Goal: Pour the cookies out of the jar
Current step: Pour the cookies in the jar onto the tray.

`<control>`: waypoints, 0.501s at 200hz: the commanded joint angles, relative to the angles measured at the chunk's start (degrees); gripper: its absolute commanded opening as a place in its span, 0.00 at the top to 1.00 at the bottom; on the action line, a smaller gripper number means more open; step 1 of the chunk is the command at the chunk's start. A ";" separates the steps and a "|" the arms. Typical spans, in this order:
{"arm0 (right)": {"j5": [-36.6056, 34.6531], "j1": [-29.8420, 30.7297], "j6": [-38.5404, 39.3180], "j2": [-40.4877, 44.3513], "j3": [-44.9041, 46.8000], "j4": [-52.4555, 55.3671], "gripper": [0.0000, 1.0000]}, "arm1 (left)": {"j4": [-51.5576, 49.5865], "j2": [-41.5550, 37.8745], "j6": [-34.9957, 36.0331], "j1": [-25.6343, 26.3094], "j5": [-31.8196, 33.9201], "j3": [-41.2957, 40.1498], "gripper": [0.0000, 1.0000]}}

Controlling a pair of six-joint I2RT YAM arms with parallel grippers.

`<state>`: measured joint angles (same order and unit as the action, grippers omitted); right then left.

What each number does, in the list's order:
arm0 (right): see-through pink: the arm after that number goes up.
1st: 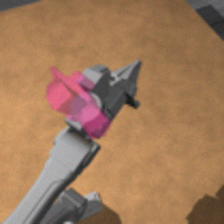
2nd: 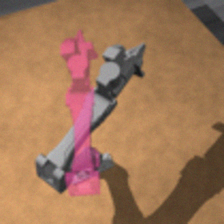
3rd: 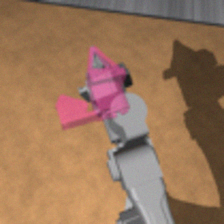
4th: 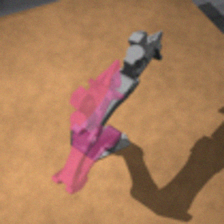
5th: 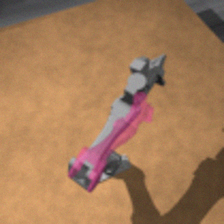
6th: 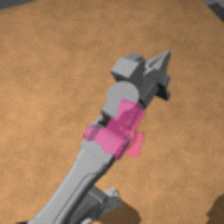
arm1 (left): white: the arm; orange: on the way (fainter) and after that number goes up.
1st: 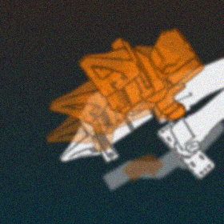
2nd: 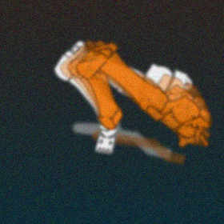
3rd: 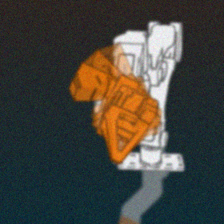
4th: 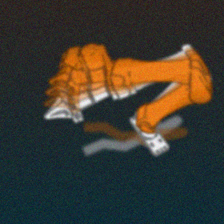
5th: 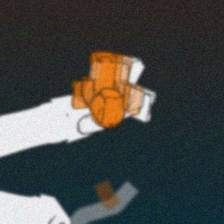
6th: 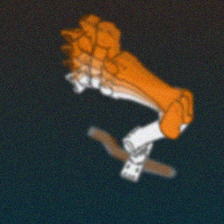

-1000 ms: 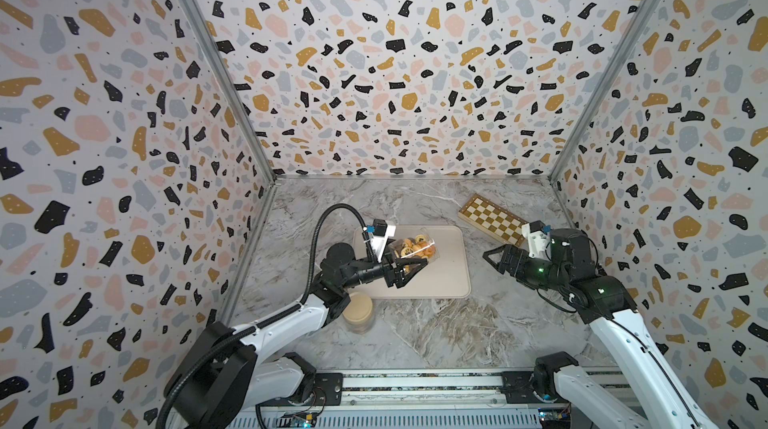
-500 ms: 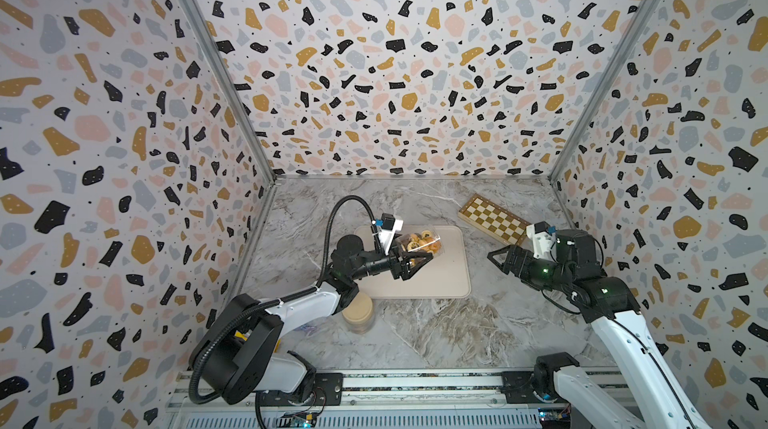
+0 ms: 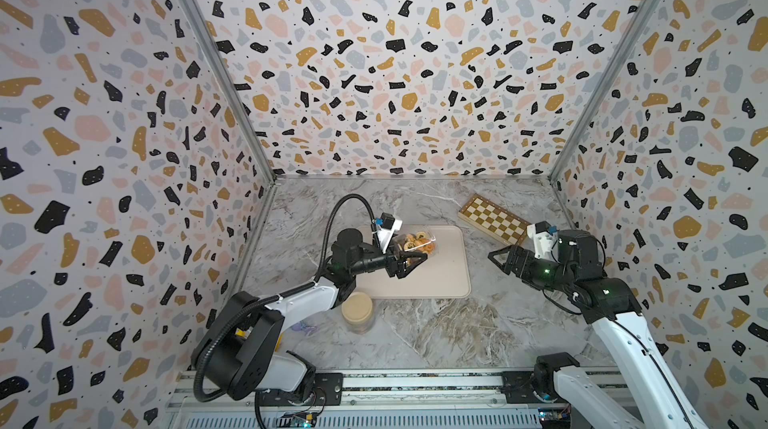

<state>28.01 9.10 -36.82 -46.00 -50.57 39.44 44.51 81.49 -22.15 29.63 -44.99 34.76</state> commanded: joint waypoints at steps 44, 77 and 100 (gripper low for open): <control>1.55 -1.16 1.66 0.69 1.87 0.45 0.05 | 6.55 5.34 1.63 -0.17 -2.60 2.85 1.00; 2.28 -1.97 2.17 0.20 1.45 0.63 0.05 | 6.12 8.10 2.55 -0.23 -3.19 3.30 1.00; 2.92 -2.50 2.35 -0.18 1.09 0.47 0.05 | 2.48 8.97 5.30 -0.27 -2.52 4.26 1.00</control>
<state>29.50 7.22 -35.66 -46.11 -48.53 39.42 44.75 90.26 -20.67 29.61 -46.26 36.01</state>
